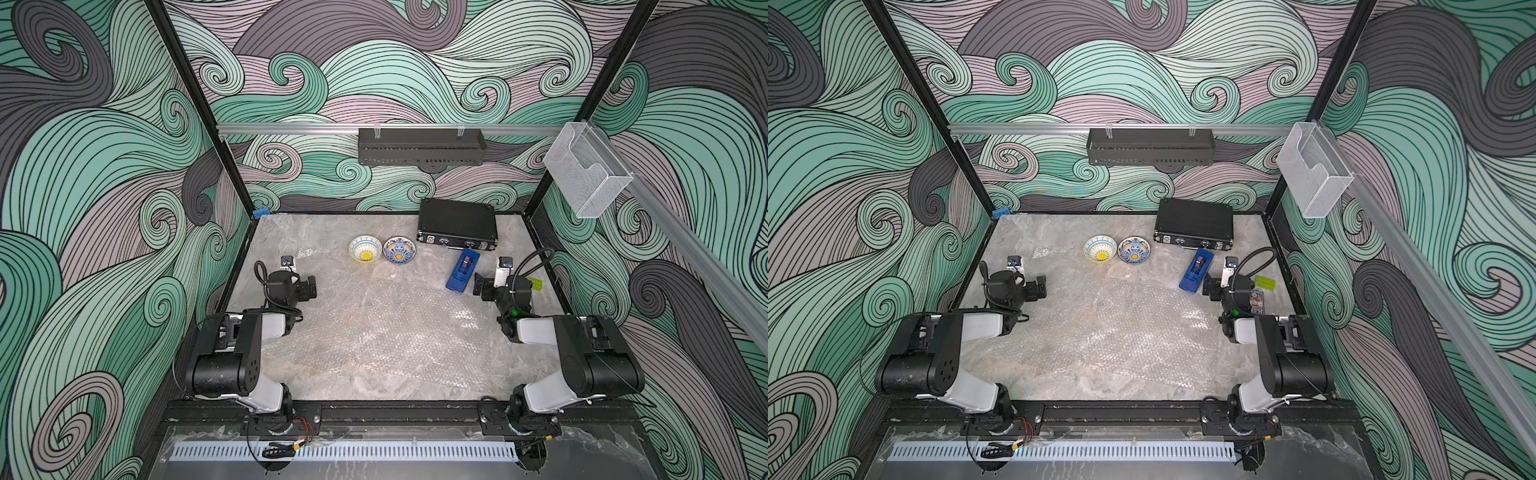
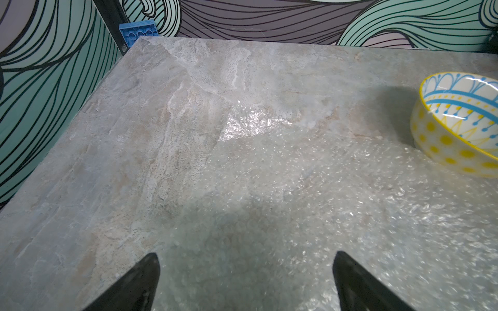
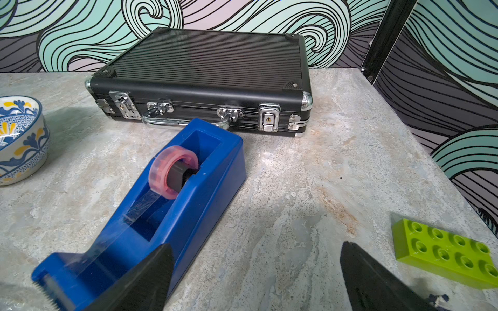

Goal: Wrap bowls in bubble wrap
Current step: Pick up the bowl from the center of the board.

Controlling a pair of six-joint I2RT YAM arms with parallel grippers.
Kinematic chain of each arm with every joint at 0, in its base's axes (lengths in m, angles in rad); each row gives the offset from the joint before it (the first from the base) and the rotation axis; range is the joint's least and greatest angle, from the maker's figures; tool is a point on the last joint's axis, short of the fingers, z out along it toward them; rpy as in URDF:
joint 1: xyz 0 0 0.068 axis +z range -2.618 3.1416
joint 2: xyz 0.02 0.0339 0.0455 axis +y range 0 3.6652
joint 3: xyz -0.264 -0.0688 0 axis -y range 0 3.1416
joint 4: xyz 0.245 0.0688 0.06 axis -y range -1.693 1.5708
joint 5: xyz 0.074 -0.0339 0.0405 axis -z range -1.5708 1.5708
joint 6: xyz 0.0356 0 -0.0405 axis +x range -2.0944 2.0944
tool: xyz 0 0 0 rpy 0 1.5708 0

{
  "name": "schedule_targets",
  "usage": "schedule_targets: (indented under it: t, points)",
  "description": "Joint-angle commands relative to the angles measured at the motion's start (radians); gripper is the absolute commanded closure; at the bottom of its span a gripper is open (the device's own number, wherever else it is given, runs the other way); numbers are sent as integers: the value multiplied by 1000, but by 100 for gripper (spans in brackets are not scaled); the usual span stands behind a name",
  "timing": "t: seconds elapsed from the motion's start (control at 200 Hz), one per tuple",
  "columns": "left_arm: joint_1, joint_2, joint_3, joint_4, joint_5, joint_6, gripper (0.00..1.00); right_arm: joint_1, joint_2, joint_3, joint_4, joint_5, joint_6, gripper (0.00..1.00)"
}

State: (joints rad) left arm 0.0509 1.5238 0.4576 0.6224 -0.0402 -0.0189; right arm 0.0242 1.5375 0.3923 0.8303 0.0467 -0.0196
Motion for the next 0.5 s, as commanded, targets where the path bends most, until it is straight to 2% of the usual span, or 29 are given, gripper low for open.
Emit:
schedule_targets:
  t: [0.0,0.12,0.19,0.23,0.3,0.35,0.39,0.46,0.495]
  points:
    - [17,5,26,27,12,-16,1,4,5,16,18,12,-4,1]
    - [16,-3,14,47,27,2,1,2,-2,10,27,16,-2,1]
    - [12,-59,2,45,20,13,1,57,-66,8,-1,231,8,1]
    - [8,-135,20,-48,-12,-9,1,89,-164,18,-92,294,-9,1]
    - [3,-264,114,-356,-108,-138,2,110,-360,49,-291,287,0,1]
    - [3,-326,169,-504,-145,-264,1,109,-475,60,-381,264,62,1]
    - [3,-366,202,-578,-103,-304,1,106,-548,50,-386,247,148,1]
    - [-3,-419,193,-564,19,-363,1,94,-643,21,-412,249,400,0]
    - [-22,-438,172,-541,14,-443,2,71,-673,3,-383,144,458,0]
